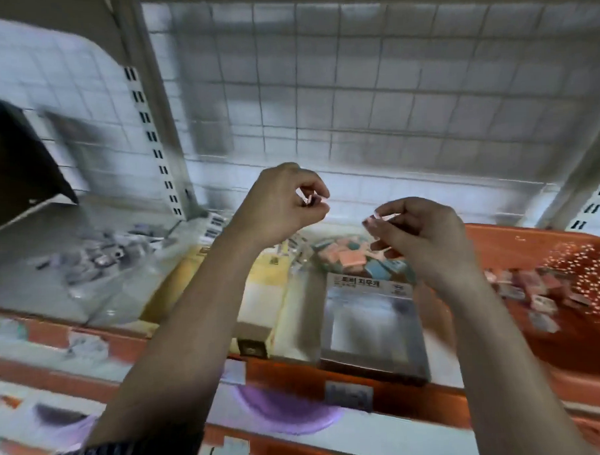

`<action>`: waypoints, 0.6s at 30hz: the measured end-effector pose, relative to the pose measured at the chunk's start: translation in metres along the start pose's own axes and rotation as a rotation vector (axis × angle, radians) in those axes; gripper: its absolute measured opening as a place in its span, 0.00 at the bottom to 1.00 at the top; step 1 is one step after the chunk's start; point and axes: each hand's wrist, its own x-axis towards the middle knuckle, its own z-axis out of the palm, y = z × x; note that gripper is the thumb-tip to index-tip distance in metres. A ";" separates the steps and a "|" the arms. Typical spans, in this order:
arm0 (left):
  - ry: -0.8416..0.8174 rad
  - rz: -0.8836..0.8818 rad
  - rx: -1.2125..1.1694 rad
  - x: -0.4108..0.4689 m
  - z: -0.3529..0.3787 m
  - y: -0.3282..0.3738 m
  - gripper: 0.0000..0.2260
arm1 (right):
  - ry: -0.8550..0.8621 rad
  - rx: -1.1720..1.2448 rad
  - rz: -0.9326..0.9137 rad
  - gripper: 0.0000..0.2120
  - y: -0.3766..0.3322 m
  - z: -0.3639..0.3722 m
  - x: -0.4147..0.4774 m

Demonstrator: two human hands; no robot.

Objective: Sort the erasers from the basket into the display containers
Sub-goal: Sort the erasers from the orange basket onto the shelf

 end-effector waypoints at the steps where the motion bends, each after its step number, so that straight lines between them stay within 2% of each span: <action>1: 0.024 -0.023 -0.015 -0.007 -0.015 -0.013 0.06 | -0.028 0.022 0.014 0.04 -0.002 0.019 0.003; 8: 0.127 -0.184 0.032 -0.049 -0.117 -0.107 0.08 | -0.185 0.019 0.000 0.03 -0.019 0.146 0.016; 14: 0.159 -0.270 0.296 -0.064 -0.195 -0.189 0.07 | -0.247 0.058 0.008 0.04 -0.038 0.219 0.023; 18: 0.082 -0.394 0.459 -0.078 -0.219 -0.259 0.10 | -0.291 0.047 0.013 0.05 -0.049 0.249 0.033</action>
